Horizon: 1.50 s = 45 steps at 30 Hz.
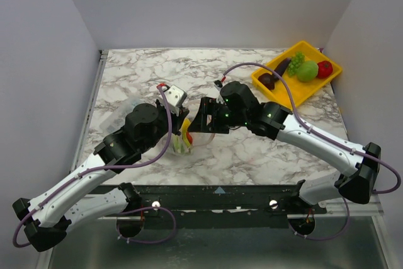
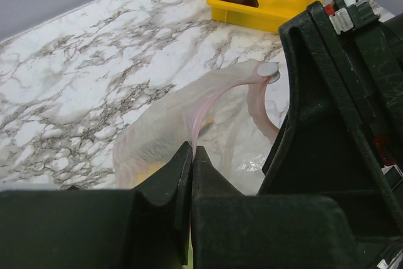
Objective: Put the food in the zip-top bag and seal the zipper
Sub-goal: Place the fake fruit in the zipper food storage bag, then pick up the fake fruit from the bin.
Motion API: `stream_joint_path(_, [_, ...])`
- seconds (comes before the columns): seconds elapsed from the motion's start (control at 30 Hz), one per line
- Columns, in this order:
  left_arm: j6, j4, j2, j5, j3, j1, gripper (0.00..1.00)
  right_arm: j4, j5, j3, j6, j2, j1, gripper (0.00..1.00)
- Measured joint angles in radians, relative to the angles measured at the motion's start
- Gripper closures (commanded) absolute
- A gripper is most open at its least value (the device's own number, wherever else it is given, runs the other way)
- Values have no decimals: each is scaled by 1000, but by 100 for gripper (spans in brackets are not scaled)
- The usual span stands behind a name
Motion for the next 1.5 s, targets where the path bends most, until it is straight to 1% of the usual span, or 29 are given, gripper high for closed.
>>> stream_joint_path(0.3, [0, 0, 0, 0, 0, 0, 100, -27, 21, 4, -11, -16, 0, 27])
stream_joint_path(0.4, [0, 0, 0, 0, 0, 0, 100, -75, 61, 31, -20, -41, 0, 29])
stream_joint_path(0.57, [0, 0, 0, 0, 0, 0, 100, -149, 175, 82, -30, -122, 0, 30])
stream_joint_path(0.7, [0, 0, 4, 0, 0, 0, 100, -213, 310, 100, -29, -200, 0, 31])
stream_joint_path(0.8, [0, 0, 8, 0, 0, 0, 100, -266, 463, 82, -11, -274, 0, 31])
stream_joint_path(0.97, [0, 0, 10, 0, 0, 0, 100, -314, 721, -56, 21, -448, 0, 31])
stream_joint_path(1.07, [0, 0, 10, 0, 0, 0, 100, -336, 846, -119, 46, -494, 0, 31])
stream_joint_path(1.17, [0, 0, 10, 0, 0, 0, 100, -367, 929, -152, 72, -473, 0, 30])
stream_joint_path(1.23, [0, 0, 10, 0, 0, 0, 100, -383, 971, -161, 85, -435, 0, 27])
stream_joint_path(1.4, [0, 0, 12, 0, 0, 0, 100, -380, 1035, -174, 87, -324, -16, 26])
stream_joint_path(1.47, [0, 0, 14, 0, 0, 0, 100, -339, 1027, -188, 52, -303, -64, 26])
stream_joint_path(1.5, [0, 0, 14, 0, 0, 0, 100, -300, 1006, -201, 26, -296, -114, 26])
